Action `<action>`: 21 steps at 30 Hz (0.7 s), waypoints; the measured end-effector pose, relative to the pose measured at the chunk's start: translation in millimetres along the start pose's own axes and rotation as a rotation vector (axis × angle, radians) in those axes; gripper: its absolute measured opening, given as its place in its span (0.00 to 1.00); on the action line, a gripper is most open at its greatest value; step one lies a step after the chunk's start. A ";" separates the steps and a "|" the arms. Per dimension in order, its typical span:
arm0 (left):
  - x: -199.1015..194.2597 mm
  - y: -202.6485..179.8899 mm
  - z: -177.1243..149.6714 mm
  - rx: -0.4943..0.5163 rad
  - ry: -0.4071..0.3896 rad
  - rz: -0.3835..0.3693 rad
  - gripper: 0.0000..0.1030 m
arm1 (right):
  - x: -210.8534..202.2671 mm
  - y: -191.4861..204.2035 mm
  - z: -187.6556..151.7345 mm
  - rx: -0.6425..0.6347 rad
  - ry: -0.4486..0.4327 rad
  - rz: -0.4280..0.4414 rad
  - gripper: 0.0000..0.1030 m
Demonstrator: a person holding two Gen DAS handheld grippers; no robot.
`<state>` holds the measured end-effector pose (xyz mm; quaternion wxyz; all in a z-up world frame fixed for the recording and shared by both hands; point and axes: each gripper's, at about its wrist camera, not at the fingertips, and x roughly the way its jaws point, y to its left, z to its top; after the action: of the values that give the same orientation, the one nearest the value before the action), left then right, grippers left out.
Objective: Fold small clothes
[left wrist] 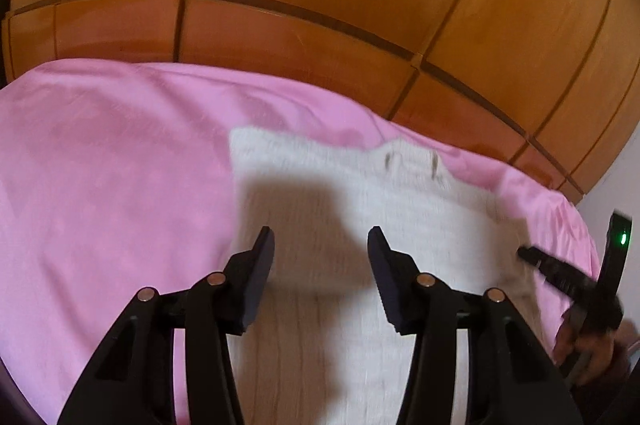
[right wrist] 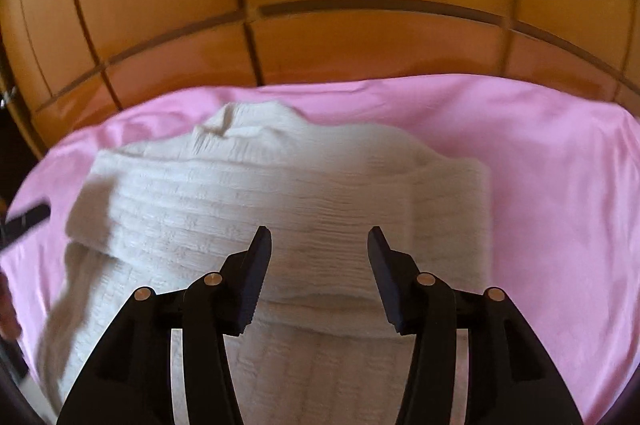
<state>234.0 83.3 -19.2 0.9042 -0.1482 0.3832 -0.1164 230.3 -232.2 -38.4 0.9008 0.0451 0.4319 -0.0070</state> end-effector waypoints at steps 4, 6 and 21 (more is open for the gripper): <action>35.6 -4.8 20.9 0.011 0.024 0.021 0.44 | 35.1 -3.5 -2.3 -0.001 0.063 -0.064 0.48; 58.3 -2.2 23.4 0.016 0.053 0.061 0.44 | 45.4 -9.3 -11.5 0.017 0.064 -0.062 0.49; 44.8 -12.4 -11.2 0.073 0.031 0.226 0.52 | 48.5 -7.7 -29.1 -0.014 -0.033 -0.074 0.52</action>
<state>255.1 55.2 -51.7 0.9103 -0.0694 0.4070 -0.0297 237.7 -236.1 -94.8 0.9071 0.0227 0.4186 -0.0381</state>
